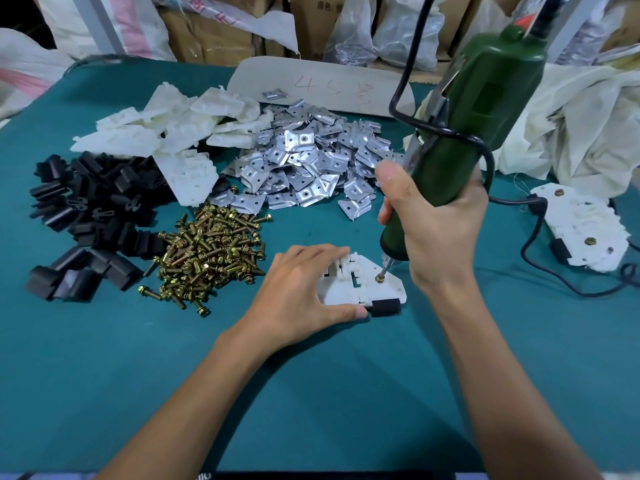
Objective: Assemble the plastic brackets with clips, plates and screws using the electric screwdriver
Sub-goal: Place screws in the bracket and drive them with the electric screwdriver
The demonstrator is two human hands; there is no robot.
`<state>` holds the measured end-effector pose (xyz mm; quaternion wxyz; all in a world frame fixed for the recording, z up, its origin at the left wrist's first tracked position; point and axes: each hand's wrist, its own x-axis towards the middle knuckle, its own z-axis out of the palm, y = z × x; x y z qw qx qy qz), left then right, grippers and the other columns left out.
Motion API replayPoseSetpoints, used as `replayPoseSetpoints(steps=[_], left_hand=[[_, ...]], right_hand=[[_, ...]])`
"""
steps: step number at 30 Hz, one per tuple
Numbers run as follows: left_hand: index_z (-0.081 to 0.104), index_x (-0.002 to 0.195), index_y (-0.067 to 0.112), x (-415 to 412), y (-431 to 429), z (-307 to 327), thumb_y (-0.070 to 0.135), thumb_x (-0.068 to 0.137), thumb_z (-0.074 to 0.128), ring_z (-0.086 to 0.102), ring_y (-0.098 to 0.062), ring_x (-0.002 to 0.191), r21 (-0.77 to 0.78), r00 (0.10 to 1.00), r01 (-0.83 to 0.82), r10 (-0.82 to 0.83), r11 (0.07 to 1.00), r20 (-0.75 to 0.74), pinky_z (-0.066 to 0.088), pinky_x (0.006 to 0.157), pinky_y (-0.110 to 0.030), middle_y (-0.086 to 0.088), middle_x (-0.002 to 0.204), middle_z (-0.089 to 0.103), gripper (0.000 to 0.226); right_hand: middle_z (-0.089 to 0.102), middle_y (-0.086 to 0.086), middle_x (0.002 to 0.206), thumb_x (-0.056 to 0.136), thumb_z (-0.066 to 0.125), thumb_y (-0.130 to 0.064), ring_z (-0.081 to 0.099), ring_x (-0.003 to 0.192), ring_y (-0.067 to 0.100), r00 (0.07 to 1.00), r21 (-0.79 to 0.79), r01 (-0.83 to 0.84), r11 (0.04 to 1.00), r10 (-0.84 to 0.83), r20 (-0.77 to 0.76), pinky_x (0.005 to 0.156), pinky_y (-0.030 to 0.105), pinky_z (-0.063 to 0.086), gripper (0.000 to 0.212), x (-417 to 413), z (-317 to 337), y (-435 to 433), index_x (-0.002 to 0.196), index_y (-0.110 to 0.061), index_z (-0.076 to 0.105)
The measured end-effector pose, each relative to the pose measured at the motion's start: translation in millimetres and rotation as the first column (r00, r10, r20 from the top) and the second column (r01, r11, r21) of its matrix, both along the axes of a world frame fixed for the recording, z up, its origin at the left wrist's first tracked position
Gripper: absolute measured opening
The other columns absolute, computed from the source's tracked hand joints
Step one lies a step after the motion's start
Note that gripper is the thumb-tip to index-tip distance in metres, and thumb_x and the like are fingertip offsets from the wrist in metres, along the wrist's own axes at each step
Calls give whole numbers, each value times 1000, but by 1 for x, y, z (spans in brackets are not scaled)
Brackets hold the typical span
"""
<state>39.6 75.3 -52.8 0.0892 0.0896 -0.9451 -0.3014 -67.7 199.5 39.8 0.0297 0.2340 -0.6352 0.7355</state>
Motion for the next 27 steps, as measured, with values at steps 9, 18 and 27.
replayPoseSetpoints(steps=[9,18,27], left_hand=[[49,145,35,0,-1,0,84,66,63,40,-6,125,17,1000,6,-6,1000,-9,31,107,-30,15,141,53,94],[47,147,33,1,0,1,81,65,65,42,-8,127,73,1000,17,-17,997,-1,29,108,-26,15,140,52,96],[47,147,31,2,-2,2,73,68,74,33,4,121,100,999,32,-32,994,-2,24,98,-12,16,142,50,94]], right_hand=[[66,21,70,74,88,-41,64,58,35,978,-2,-185,983,184,100,59,39,58,56,-18,-3,5,83,7,61],[57,0,53,78,79,-29,52,39,20,997,-27,-64,998,65,51,47,29,46,30,-14,-6,-2,66,-11,58],[57,1,54,78,81,-31,52,40,23,991,-33,-112,993,114,68,48,30,45,35,-17,-5,-1,73,-5,57]])
